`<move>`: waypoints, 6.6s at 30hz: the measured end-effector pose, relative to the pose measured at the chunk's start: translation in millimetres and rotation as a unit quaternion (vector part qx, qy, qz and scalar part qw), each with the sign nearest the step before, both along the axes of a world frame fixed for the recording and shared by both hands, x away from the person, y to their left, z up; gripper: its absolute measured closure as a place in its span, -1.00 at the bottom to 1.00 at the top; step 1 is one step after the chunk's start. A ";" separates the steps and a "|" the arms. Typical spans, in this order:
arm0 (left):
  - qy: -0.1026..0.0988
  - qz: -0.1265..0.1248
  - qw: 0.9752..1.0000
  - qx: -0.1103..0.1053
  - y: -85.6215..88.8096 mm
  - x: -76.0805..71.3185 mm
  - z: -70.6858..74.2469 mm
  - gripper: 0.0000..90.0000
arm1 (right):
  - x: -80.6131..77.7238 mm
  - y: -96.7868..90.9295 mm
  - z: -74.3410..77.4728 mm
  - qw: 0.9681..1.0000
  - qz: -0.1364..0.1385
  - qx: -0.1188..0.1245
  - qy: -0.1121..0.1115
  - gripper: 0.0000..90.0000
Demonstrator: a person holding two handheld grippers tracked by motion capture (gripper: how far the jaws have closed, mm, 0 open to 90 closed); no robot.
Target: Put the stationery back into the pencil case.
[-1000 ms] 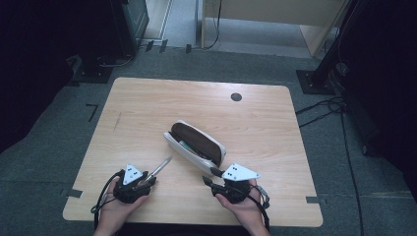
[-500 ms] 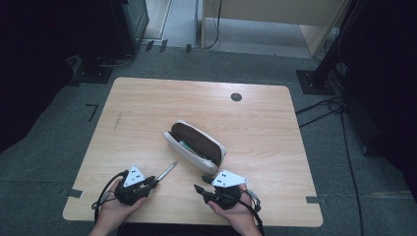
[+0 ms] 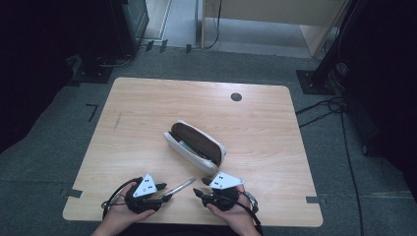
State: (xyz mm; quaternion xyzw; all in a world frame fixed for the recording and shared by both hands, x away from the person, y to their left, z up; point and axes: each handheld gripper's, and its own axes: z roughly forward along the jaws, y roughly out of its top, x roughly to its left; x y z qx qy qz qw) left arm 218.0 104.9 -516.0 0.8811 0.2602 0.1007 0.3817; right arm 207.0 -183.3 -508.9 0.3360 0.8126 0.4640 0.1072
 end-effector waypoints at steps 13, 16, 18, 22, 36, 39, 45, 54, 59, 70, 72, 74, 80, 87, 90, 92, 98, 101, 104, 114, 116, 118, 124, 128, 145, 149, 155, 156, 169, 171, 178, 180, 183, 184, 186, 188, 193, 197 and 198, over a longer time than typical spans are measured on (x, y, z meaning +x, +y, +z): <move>-0.009 0.119 0.993 0.011 25.6 16.6 -0.4 -0.17 | 2.6 4.4 -5.9 1.000 0.007 -0.007 0.006 0.02; -0.012 0.144 0.989 0.011 27.0 18.5 -0.7 -0.18 | 2.6 7.1 -7.2 1.000 0.008 -0.008 0.006 0.00; -0.013 0.159 0.987 0.007 28.2 19.2 -0.9 -0.13 | 2.5 8.7 -7.6 1.000 0.008 -0.010 0.005 0.00; -0.016 0.144 0.989 0.003 25.8 17.2 -0.7 0.19 | 2.4 11.0 -8.6 1.000 0.008 -0.012 0.005 -0.01; -0.009 -0.012 1.000 -0.006 9.9 2.8 -0.7 0.80 | 0.5 10.9 -7.5 1.000 0.007 -0.021 -0.007 0.00; -0.012 -0.045 0.999 -0.002 7.3 -0.4 -0.2 0.91 | 0.4 9.7 -6.8 1.000 0.007 -0.019 -0.010 0.00; -0.009 -0.020 1.000 -0.003 12.2 4.2 -0.3 0.73 | 0.8 6.5 -5.5 1.000 0.004 -0.015 -0.013 0.00; -0.017 0.131 0.991 0.001 17.2 19.0 -1.4 0.08 | 0.7 7.2 -5.5 1.000 0.008 -0.014 -0.013 0.00; -0.011 0.095 0.995 -0.007 10.2 16.7 -1.4 0.01 | 0.8 6.2 -5.3 1.000 0.006 -0.015 -0.014 0.00; 0.000 0.062 0.997 -0.038 2.5 13.1 2.1 -0.12 | 1.7 1.8 -4.5 1.000 0.002 -0.012 -0.013 0.00; 0.011 0.058 0.996 -0.064 3.7 13.2 4.5 -0.13 | 2.2 0.2 -4.5 1.000 0.001 -0.012 -0.012 0.00; 0.028 0.047 0.994 -0.090 4.3 13.7 7.3 -0.13 | 2.8 -1.2 -4.3 1.000 0.001 -0.013 -0.011 0.01; 0.014 0.023 0.998 -0.051 -12.6 9.9 2.9 -0.12 | 3.6 -3.3 -4.3 1.000 0.002 -0.012 -0.013 0.02; -0.003 -0.002 1.000 -0.007 -27.9 2.9 -0.8 0.28 | 3.6 -5.8 -3.6 1.000 -0.001 -0.012 -0.013 0.02; -0.003 -0.015 1.000 -0.003 -27.7 2.1 0.1 0.49 | 3.8 -7.2 -3.0 1.000 -0.003 -0.010 -0.014 0.03; 0.000 -0.025 1.000 -0.001 -25.5 2.2 0.7 0.63 | 4.2 -8.3 -2.7 1.000 -0.004 -0.011 -0.015 0.03; 0.005 -0.073 0.997 -0.002 -18.0 -0.8 1.4 0.69 | 3.1 -7.4 -2.2 1.000 -0.002 -0.011 -0.016 0.03; 0.009 -0.091 0.996 -0.005 -14.0 -1.9 1.0 0.69 | 3.2 -6.8 -2.8 1.000 0.000 -0.012 -0.015 0.03; 0.004 -0.064 0.998 -0.009 -11.4 0.9 0.0 0.47 | 3.1 -5.2 -4.0 1.000 0.003 -0.014 -0.012 0.03; -0.024 0.024 0.999 0.006 5.2 12.0 -1.2 0.07 | 3.4 -2.7 -7.1 1.000 0.012 -0.020 -0.009 0.02; -0.026 0.050 0.998 0.008 9.6 15.4 -1.2 0.04 | 3.4 -2.5 -7.1 1.000 0.011 -0.020 -0.008 0.01; -0.028 0.073 0.997 0.011 15.2 18.8 -0.9 0.01 | 4.0 -2.7 -7.4 1.000 0.011 -0.021 -0.010 0.01; -0.023 0.142 0.990 0.008 38.8 29.0 -0.8 -0.14 | 5.8 0.4 -10.7 0.999 0.013 -0.030 -0.009 0.00; -0.023 0.185 0.983 0.000 55.0 33.0 0.2 -0.26 | 6.5 2.4 -11.8 0.999 0.015 -0.035 -0.007 0.01; -0.016 0.269 0.963 -0.019 86.1 42.4 0.2 -0.50 | 6.6 6.6 -12.8 0.998 0.024 -0.056 -0.002 0.25; -0.008 0.270 0.963 -0.027 88.4 43.7 0.2 -0.48 | 5.0 8.9 -13.3 0.997 0.041 -0.059 0.005 0.41; 0.004 0.269 0.963 -0.027 89.0 45.5 -0.3 -0.47 | 2.3 11.5 -13.2 0.997 0.046 -0.060 0.005 0.60; 0.004 0.268 0.963 -0.026 88.7 45.6 -0.4 -0.47 | 2.1 11.8 -13.3 0.997 0.046 -0.061 0.003 0.61; 0.003 0.262 0.965 -0.006 84.1 45.8 -1.2 -0.49 | -1.4 18.8 -13.4 0.996 0.050 -0.078 -0.018 0.79; 0.003 0.261 0.965 -0.003 83.3 45.8 -1.2 -0.51 | -1.9 19.3 -13.4 0.996 0.048 -0.076 -0.017 0.80; 0.001 0.260 0.966 0.003 81.7 45.6 -1.4 -0.54 | -5.7 19.5 -8.5 0.996 0.040 -0.070 -0.024 0.81; -0.001 0.261 0.965 0.005 80.8 45.7 -1.5 -0.55 | -6.6 18.4 -2.9 0.997 0.036 -0.061 -0.029 0.81; -0.005 0.262 0.965 0.013 79.1 45.3 -1.7 -0.54 | -8.0 16.0 7.6 0.998 0.030 -0.051 -0.039 0.81; -0.005 0.262 0.965 0.015 78.4 45.3 -1.7 -0.55 | -8.2 15.5 9.8 0.998 0.030 -0.047 -0.041 0.81; -0.004 0.262 0.965 0.018 77.7 45.5 -1.6 -0.57 | -8.7 14.2 15.1 0.998 0.028 -0.042 -0.046 0.81; -0.005 0.264 0.964 0.017 76.9 45.8 -1.8 -0.59 | -9.0 13.2 19.3 0.998 0.027 -0.038 -0.046 0.81; -0.005 0.264 0.964 0.017 76.6 45.9 -1.8 -0.60 | -7.5 11.3 28.4 0.998 0.025 -0.030 -0.051 0.81; -0.005 0.264 0.964 0.017 76.6 45.9 -1.9 -0.60 | -6.2 9.6 36.2 0.998 0.021 -0.022 -0.054 0.81; -0.005 0.264 0.964 0.017 76.6 45.9 -1.8 -0.60 | -5.8 9.4 38.2 0.998 0.019 -0.020 -0.054 0.81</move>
